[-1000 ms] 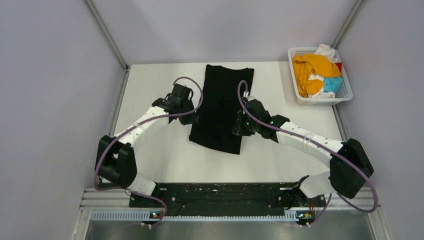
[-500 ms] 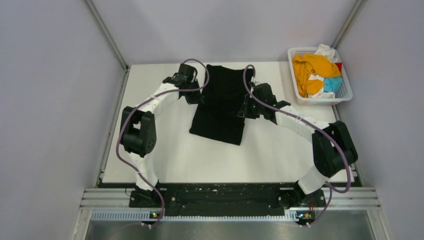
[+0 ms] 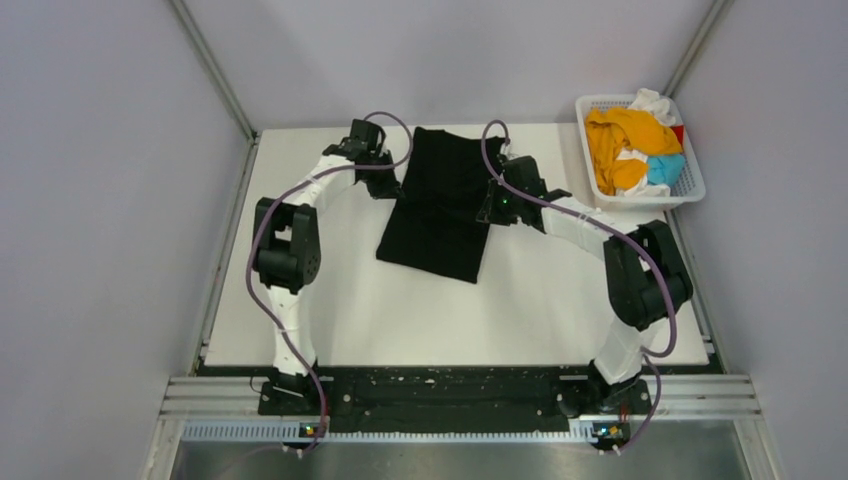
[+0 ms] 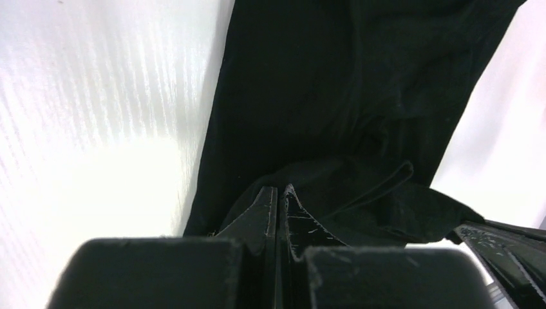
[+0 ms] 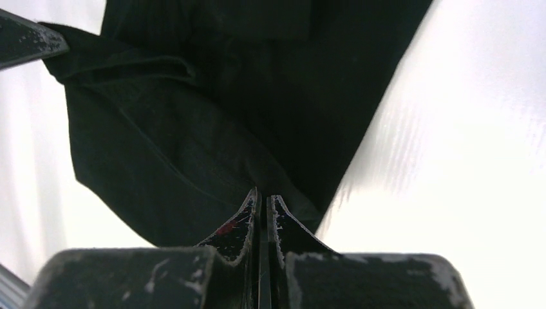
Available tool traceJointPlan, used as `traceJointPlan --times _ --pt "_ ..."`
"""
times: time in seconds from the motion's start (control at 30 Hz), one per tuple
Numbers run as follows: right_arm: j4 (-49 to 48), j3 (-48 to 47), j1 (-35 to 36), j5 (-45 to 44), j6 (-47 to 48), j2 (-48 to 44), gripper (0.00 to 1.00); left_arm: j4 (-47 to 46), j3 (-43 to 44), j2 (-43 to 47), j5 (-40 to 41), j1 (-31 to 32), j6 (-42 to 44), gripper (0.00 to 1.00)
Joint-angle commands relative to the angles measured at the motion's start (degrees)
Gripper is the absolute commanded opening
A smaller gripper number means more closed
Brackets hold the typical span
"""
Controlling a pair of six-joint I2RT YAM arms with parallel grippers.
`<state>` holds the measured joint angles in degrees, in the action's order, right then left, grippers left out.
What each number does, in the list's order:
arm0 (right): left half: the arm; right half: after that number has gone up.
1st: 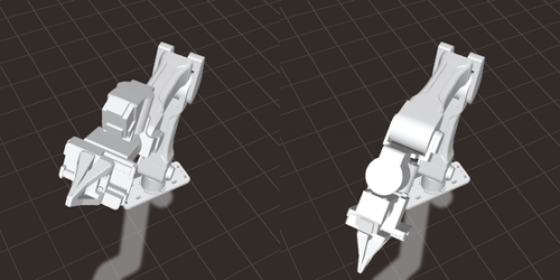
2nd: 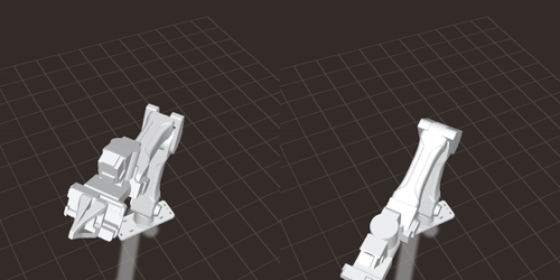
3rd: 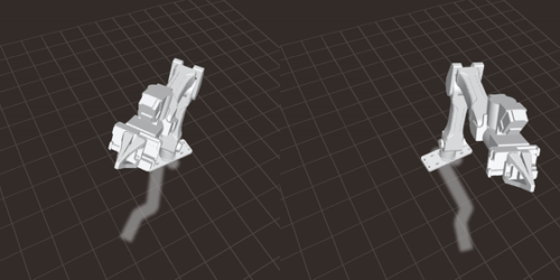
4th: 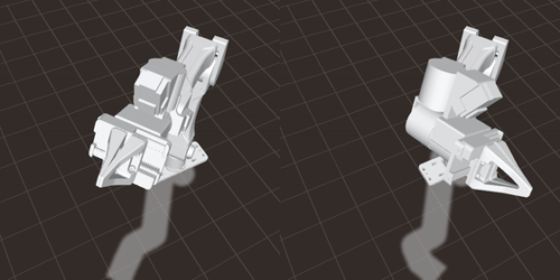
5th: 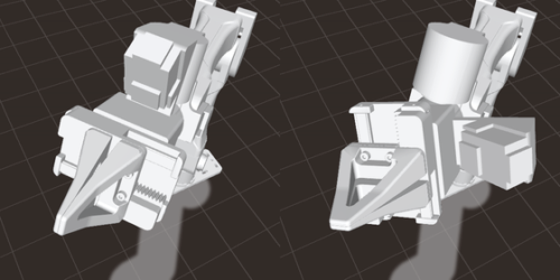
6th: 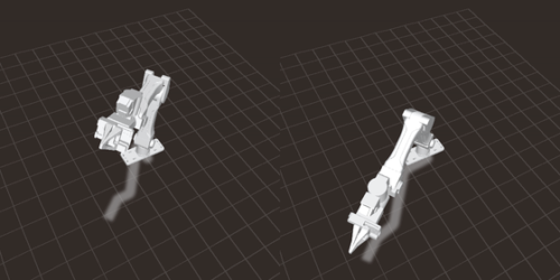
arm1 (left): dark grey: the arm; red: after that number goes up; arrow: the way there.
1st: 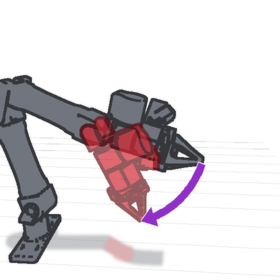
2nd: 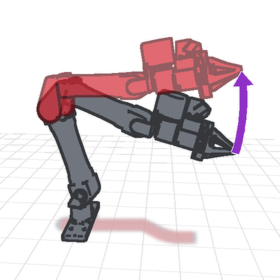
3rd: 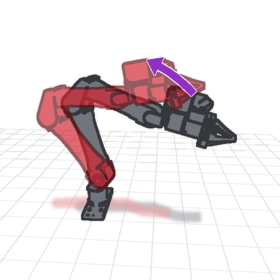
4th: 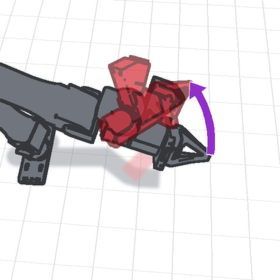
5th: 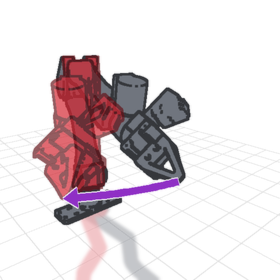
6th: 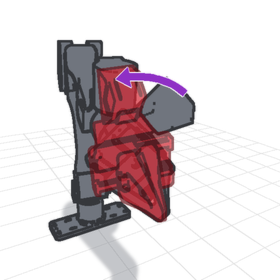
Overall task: Fold and stack the t-shirts
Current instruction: Fold the folded rectangular tshirt in 1/3 of the way, then grab one side of the 2/3 rectangular tshirt with both arms
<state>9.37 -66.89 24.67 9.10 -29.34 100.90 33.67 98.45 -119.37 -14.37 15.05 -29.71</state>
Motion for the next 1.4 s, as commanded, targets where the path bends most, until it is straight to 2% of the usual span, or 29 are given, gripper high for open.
traceJointPlan --times 0.0,0.13,0.2,0.23,0.27,0.3,0.33,0.37,0.4,0.43,0.57,0.7,0.87,1.07,1.37 --pt "-2.03 -4.25 -1.49 -2.73 2.39 1.32 0.00 -3.42 2.46 -1.78 -2.97 -0.10 1.45 0.00" --pt "-2.79 -5.62 -2.10 -4.55 3.00 3.81 0.00 -3.66 4.54 -3.86 -2.67 -0.48 0.87 0.02" --pt "-3.11 -6.97 -2.44 -5.82 4.03 5.46 0.03 -3.33 6.54 -5.32 -4.05 -0.94 0.17 0.12" --pt "-2.64 -8.07 -2.67 -6.10 4.35 6.08 0.09 -2.90 7.94 -6.02 -4.93 -1.18 -0.08 0.25" --pt "-2.04 -9.42 -2.87 -6.30 4.56 6.46 0.22 -2.30 9.49 -6.64 -6.23 -1.43 -0.17 0.39" --pt "-1.21 -10.62 -3.07 -6.90 4.77 6.60 0.42 -1.68 11.26 -7.12 -7.09 -1.61 0.00 0.55" --pt "-0.11 -11.72 -3.11 -8.07 4.87 6.41 0.56 -0.90 12.72 -7.28 -7.23 -1.76 0.19 0.65" --pt "0.39 -12.32 -3.05 -8.82 5.09 5.84 0.64 -0.10 13.90 -7.00 -6.63 -1.85 0.55 0.73" --pt "0.48 -12.28 -3.12 -10.21 5.45 5.02 0.72 0.40 14.28 -6.39 -5.59 -1.93 0.80 0.88" --pt "0.37 -11.72 -3.09 -11.13 5.79 4.18 0.77 0.55 13.96 -5.40 -4.27 -1.95 0.94 0.97" --pt "-0.71 -7.57 -3.13 -9.44 7.29 0.04 0.82 -1.24 6.13 1.40 -1.59 -2.19 1.11 0.99" --pt "-1.71 -2.06 -2.46 1.20 9.92 -3.41 0.86 -1.41 -3.02 7.14 0.49 -2.29 1.11 0.99" --pt "-1.10 -0.16 4.59 6.72 17.65 -1.56 0.87 -1.45 -13.58 13.36 2.89 -2.31 -0.15 0.99" --pt "-4.49 -6.96 8.55 9.80 16.72 8.55 0.88 -5.11 -23.27 16.76 0.98 -2.32 -3.34 0.99" --pt "-6.74 -24.88 5.73 -1.31 15.16 19.16 0.92 -7.40 -28.05 15.71 -0.59 -2.30 -5.78 0.99"
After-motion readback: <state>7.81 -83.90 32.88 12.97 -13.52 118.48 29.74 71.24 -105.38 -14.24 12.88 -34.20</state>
